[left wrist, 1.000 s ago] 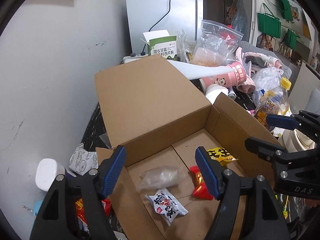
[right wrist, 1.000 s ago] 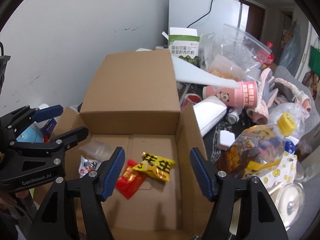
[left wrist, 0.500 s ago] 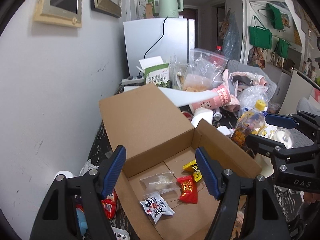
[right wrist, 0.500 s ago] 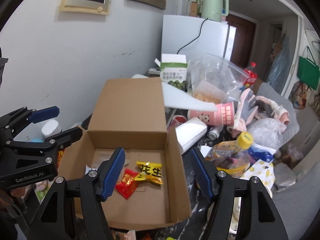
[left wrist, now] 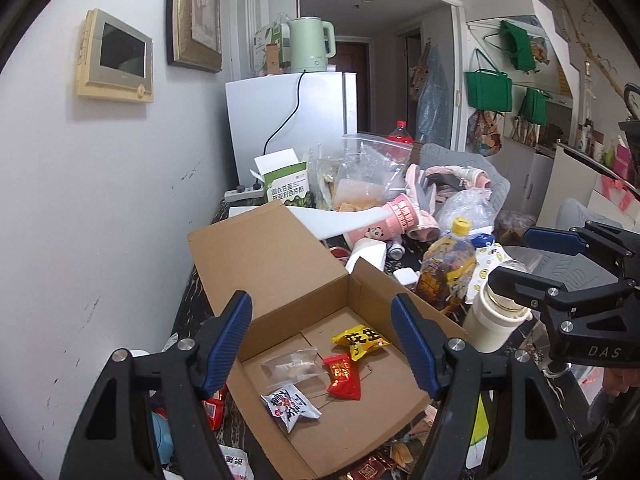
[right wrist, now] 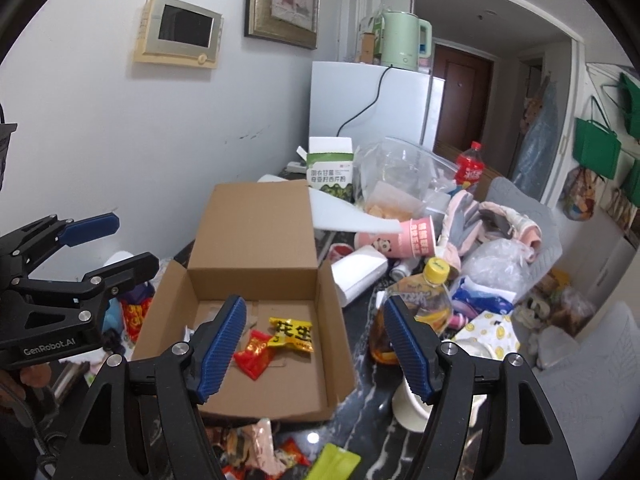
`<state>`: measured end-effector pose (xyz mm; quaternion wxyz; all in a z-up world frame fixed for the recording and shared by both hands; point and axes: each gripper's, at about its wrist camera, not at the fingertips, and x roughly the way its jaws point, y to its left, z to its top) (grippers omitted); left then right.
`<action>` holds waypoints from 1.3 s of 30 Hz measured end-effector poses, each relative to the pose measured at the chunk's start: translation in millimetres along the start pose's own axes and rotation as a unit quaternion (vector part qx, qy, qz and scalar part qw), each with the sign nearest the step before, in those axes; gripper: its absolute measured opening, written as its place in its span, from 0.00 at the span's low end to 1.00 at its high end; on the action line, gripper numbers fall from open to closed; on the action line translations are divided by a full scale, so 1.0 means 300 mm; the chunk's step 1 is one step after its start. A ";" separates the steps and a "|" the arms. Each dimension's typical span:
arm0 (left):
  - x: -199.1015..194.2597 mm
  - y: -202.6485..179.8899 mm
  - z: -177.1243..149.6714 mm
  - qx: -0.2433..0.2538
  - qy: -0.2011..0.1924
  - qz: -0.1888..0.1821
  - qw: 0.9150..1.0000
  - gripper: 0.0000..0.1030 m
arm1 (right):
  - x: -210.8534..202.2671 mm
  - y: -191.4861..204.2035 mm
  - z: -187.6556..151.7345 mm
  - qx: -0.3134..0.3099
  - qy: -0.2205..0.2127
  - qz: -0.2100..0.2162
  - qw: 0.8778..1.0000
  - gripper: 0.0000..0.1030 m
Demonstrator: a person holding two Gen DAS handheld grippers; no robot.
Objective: Organize snacks
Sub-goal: 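Withdraw both tools from the box toward the snacks on the table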
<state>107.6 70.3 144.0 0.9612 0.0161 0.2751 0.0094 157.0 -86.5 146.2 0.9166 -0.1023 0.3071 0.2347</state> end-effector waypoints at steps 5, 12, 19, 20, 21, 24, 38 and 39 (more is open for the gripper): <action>-0.050 -0.048 -0.031 0.015 -0.009 -0.022 1.000 0.69 | -0.056 -0.002 -0.046 -0.003 -0.003 -0.007 1.000 0.70; -0.094 -0.108 -0.097 0.026 -0.009 -0.049 0.998 0.69 | -0.129 0.003 -0.139 -0.004 -0.006 -0.021 1.000 0.70; -0.103 -0.155 -0.191 0.029 0.012 -0.087 0.996 0.69 | -0.173 0.022 -0.254 -0.007 -0.001 -0.028 1.000 0.70; -0.100 -0.162 -0.203 0.028 0.015 -0.091 0.995 0.69 | -0.176 0.024 -0.273 -0.005 0.002 -0.028 1.000 0.70; -0.098 -0.167 -0.218 0.028 0.019 -0.094 0.995 0.69 | -0.179 0.025 -0.290 -0.004 0.004 -0.029 1.000 0.70; -0.093 -0.183 -0.268 0.029 0.031 -0.104 0.994 0.69 | -0.179 0.020 -0.340 0.008 0.010 -0.030 0.999 0.70; -0.033 -0.223 -0.466 0.019 0.093 -0.157 0.983 0.69 | -0.133 0.017 -0.577 0.057 0.054 -0.029 0.996 0.70; -0.026 -0.223 -0.479 0.016 0.097 -0.160 0.982 0.69 | -0.126 0.016 -0.592 0.059 0.058 -0.030 0.996 0.70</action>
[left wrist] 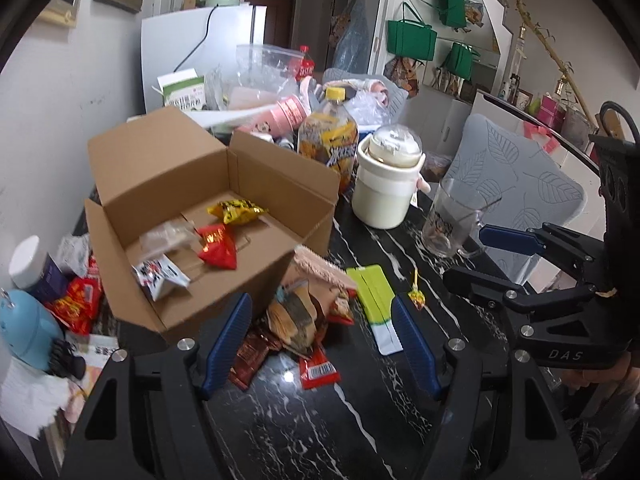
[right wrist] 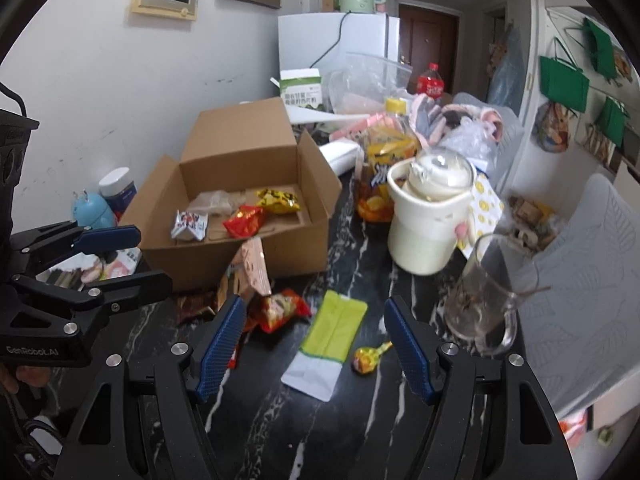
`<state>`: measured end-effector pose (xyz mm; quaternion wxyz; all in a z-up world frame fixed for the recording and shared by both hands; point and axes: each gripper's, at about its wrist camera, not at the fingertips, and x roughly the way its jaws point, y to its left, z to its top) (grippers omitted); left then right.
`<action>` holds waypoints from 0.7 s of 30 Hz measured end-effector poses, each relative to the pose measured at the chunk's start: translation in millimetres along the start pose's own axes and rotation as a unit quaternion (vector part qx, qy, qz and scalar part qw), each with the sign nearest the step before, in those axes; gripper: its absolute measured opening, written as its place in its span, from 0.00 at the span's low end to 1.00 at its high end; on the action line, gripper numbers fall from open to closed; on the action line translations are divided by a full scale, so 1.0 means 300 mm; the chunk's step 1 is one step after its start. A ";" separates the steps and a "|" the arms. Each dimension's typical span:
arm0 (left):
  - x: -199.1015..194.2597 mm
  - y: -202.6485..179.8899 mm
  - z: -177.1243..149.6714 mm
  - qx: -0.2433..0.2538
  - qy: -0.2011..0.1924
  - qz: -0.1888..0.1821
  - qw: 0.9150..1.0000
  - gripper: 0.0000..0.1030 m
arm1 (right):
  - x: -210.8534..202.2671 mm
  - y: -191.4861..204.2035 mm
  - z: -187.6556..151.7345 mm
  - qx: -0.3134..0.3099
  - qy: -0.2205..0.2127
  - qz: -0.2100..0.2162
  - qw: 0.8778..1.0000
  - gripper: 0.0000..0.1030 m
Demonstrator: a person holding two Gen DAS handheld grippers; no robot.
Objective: Organize snacks
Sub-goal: 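Withdraw both tools from the box toward the snacks on the table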
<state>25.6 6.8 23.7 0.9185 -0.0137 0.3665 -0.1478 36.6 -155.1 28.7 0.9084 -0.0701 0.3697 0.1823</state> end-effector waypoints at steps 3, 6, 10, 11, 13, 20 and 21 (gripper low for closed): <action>0.025 0.005 -0.030 -0.006 0.007 -0.005 1.000 0.69 | 0.031 -0.008 -0.041 0.011 0.013 -0.002 1.000 0.70; 0.047 0.010 -0.056 -0.009 0.009 -0.008 1.000 0.69 | 0.065 -0.025 -0.083 0.025 0.028 -0.002 0.999 0.70; 0.089 0.017 -0.091 -0.011 0.015 -0.002 1.000 0.69 | 0.109 -0.044 -0.130 0.039 0.044 -0.008 0.998 0.70; 0.098 0.020 -0.097 -0.011 0.018 -0.002 1.000 0.69 | 0.120 -0.049 -0.141 0.042 0.047 -0.010 0.998 0.70; 0.118 0.025 -0.114 -0.015 0.022 0.000 1.000 0.69 | 0.141 -0.057 -0.160 0.046 0.051 -0.014 0.998 0.70; 0.183 0.040 -0.166 -0.036 0.035 0.009 0.999 0.69 | 0.226 -0.103 -0.208 0.063 0.074 -0.027 0.995 0.70; 0.191 0.044 -0.172 -0.040 0.037 0.010 0.998 0.69 | 0.236 -0.109 -0.212 0.065 0.076 -0.027 0.995 0.70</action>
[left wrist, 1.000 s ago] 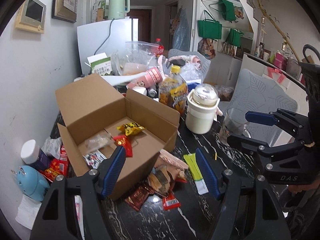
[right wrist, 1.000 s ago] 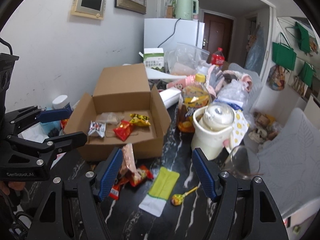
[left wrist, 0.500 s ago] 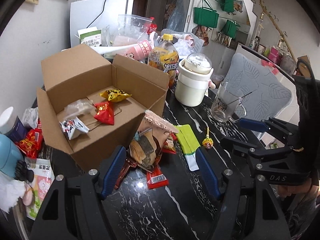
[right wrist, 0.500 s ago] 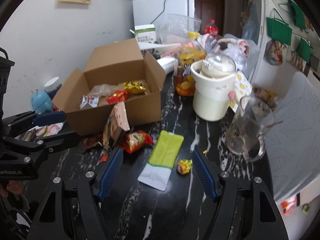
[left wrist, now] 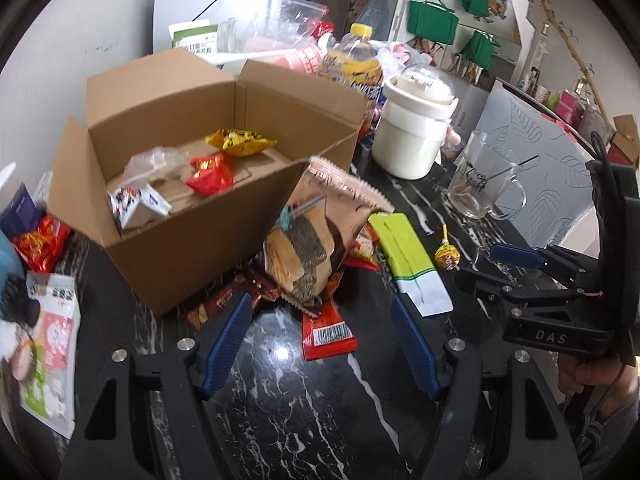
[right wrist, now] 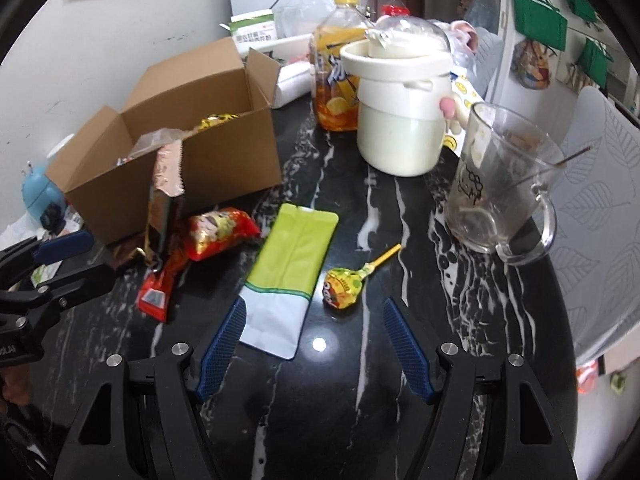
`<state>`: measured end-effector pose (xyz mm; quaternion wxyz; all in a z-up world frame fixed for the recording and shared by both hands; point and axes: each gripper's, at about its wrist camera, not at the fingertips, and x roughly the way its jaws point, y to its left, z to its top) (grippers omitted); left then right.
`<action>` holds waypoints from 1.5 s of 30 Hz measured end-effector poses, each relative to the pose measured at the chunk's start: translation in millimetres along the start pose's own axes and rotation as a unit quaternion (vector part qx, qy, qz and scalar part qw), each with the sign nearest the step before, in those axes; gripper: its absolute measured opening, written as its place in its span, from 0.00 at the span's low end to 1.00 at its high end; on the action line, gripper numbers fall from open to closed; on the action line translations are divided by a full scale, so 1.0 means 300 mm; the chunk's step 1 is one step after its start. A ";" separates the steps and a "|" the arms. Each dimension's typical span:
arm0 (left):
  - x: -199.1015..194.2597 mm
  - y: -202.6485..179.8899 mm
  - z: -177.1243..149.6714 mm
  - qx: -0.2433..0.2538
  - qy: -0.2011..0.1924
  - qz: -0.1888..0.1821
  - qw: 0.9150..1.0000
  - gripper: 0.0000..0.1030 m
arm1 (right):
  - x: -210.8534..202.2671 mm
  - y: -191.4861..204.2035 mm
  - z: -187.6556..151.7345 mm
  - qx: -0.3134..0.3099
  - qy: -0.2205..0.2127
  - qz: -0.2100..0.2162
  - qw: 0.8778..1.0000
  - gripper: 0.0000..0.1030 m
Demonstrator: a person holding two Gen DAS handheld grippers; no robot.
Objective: Organize snacks
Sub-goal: 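Withdraw both tools from the box toward the snacks on the table, then grasp the brown chocolate bar with the left tool while the right tool grasps the yellow lollipop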
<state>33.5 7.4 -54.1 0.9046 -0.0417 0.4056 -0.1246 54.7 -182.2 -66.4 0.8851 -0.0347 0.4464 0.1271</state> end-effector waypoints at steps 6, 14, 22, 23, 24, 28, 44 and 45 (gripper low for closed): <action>0.038 0.049 -0.021 -0.030 0.003 0.023 0.999 0.69 | 0.059 -0.022 0.008 0.006 0.002 -0.006 1.000 0.69; 0.066 0.122 -0.037 -0.061 0.004 0.052 0.997 0.69 | 0.131 -0.050 0.039 0.018 0.008 -0.004 1.000 0.63; 0.097 0.162 -0.033 -0.069 0.004 0.072 0.995 0.69 | 0.186 -0.067 0.064 0.030 0.016 0.002 0.999 0.50; 0.103 0.163 -0.028 -0.065 0.004 0.075 0.995 0.69 | 0.189 -0.071 0.068 0.033 0.015 0.010 0.999 0.45; 0.109 0.164 -0.024 -0.061 0.004 0.077 0.995 0.69 | 0.193 -0.074 0.072 0.035 0.015 0.015 0.999 0.42; 0.149 0.178 -0.010 -0.057 0.016 0.065 0.996 0.69 | 0.202 -0.071 0.083 0.033 0.015 0.023 0.999 0.30; 0.178 0.150 -0.018 -0.008 0.024 0.038 0.999 0.38 | 0.169 -0.067 0.059 0.028 0.018 0.033 0.999 0.23; 0.175 0.146 -0.022 -0.008 0.025 0.033 0.999 0.36 | 0.163 -0.066 0.055 0.028 0.018 0.034 0.999 0.23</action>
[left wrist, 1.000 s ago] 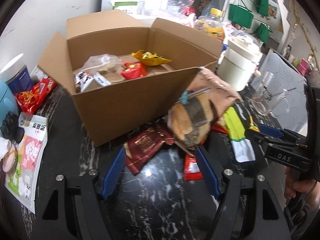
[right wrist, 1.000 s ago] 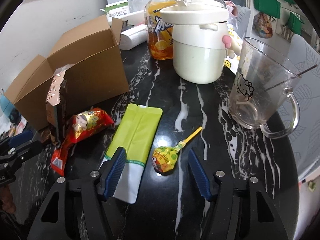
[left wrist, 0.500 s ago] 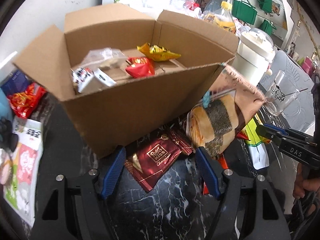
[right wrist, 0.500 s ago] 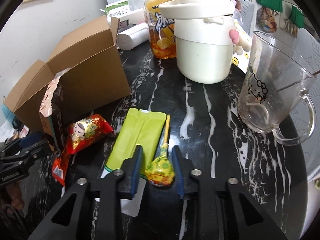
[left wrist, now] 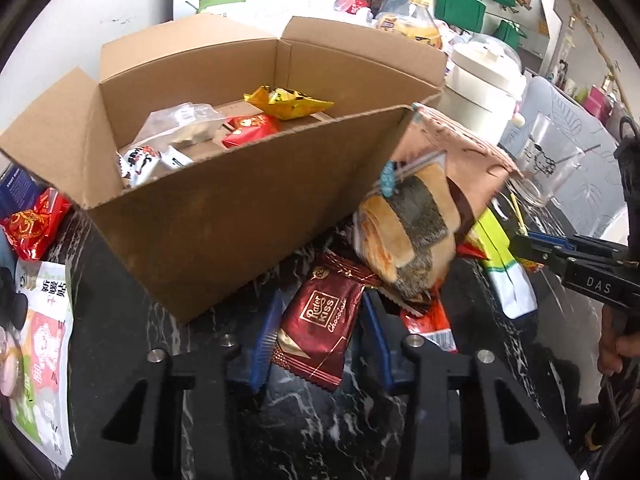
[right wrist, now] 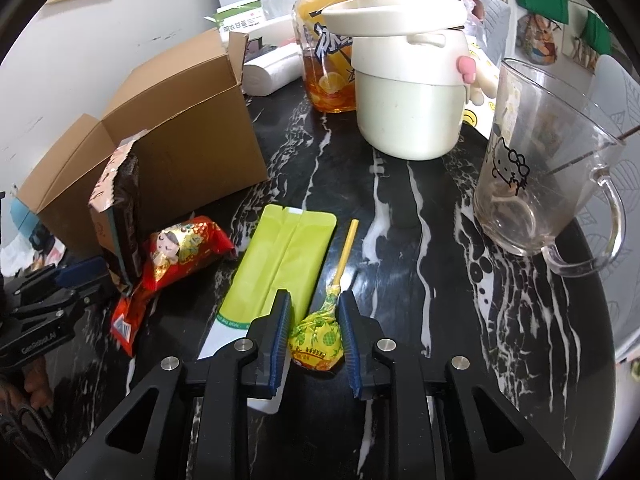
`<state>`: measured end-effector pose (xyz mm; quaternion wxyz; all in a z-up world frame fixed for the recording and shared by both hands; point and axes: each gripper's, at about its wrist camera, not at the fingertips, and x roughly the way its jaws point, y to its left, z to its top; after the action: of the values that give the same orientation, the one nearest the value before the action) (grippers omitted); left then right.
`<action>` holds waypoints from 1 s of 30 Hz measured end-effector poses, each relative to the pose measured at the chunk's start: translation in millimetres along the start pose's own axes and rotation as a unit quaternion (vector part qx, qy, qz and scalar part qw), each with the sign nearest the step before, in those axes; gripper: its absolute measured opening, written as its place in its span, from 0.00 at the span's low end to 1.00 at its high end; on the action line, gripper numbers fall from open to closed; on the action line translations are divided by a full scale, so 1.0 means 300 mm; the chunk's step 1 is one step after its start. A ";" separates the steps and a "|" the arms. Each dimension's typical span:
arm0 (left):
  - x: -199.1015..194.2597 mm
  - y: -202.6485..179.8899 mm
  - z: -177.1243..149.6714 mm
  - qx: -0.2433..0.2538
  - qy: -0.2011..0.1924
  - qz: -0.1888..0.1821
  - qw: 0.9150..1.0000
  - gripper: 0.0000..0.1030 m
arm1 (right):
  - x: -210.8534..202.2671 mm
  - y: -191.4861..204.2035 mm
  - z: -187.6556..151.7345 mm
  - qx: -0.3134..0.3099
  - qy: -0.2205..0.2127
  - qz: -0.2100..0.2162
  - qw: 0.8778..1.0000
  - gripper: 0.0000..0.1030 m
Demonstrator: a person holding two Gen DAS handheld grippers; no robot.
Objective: Organize snacks
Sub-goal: 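Grasp the brown chocolate bar with the left tool while the right tool grasps the yellow lollipop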
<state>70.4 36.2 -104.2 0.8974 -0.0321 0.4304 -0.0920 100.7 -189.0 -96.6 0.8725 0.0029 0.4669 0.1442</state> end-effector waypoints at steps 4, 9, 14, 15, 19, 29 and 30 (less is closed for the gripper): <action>-0.015 -0.015 -0.015 0.001 0.006 -0.007 1.000 0.33 | -0.024 0.003 -0.024 0.000 0.004 0.003 1.000 0.23; -0.048 -0.038 -0.052 -0.001 0.015 -0.014 1.000 0.33 | -0.061 0.005 -0.065 0.003 0.013 0.012 1.000 0.23; -0.083 -0.065 -0.097 0.000 0.026 -0.022 0.999 0.32 | -0.099 0.014 -0.109 0.005 0.022 0.025 0.999 0.23; -0.092 -0.072 -0.107 0.000 0.028 -0.024 0.999 0.32 | -0.109 0.017 -0.121 0.006 0.024 0.031 0.999 0.23; -0.122 -0.092 -0.147 0.001 0.040 -0.032 0.999 0.32 | -0.147 0.044 -0.168 -0.003 0.033 0.041 0.999 0.23; -0.159 -0.133 -0.202 0.005 0.053 -0.034 0.998 0.33 | -0.196 0.087 -0.252 -0.024 0.052 0.068 0.996 0.23; -0.158 -0.142 -0.203 0.014 0.051 -0.029 0.998 0.33 | -0.196 0.087 -0.255 -0.026 0.052 0.068 0.996 0.23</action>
<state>-11.8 5.0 -100.4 0.8715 -0.0272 0.4732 -0.1254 1.0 -188.9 -88.3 0.8352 0.0046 0.5060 0.2152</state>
